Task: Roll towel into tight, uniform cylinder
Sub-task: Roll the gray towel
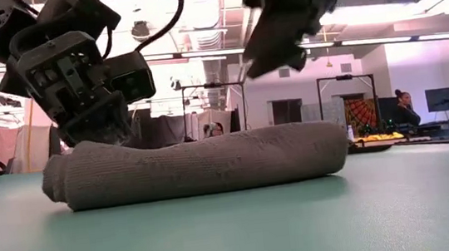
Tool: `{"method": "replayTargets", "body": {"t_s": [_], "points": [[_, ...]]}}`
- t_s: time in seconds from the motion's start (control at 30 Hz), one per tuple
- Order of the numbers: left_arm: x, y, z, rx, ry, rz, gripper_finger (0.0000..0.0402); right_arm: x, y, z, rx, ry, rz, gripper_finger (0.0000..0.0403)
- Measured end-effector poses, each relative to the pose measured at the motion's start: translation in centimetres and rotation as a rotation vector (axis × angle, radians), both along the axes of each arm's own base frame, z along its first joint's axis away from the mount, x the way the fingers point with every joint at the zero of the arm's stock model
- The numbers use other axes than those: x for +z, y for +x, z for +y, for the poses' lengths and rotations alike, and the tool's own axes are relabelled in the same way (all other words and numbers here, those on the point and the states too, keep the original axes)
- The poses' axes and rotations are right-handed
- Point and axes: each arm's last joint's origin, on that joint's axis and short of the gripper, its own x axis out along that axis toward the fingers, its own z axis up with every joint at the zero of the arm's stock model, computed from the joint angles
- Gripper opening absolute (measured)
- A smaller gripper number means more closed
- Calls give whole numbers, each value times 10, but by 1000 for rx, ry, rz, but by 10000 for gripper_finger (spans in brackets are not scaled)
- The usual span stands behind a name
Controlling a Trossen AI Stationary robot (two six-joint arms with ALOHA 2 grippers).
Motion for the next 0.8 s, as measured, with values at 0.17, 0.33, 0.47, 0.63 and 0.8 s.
{"method": "replayTargets", "body": {"t_s": [0.17,0.33,0.47,0.63,0.8], "points": [[-4,-6,-8,51,-95,97,0,-20,-16,54,-32,-72,5,202],[-5,-12,-21,58,-226,190,0,-57,-17,85,-155,-156,50,187],[-4,-14,-31,23,-250,185,0,-83,-12,91,-185,-189,94,176],[10,-14,-36,-20,-222,136,0,-100,-1,84,-192,-217,102,164],[36,-19,-33,-29,-156,128,0,-101,10,72,-155,-281,93,156]]}}
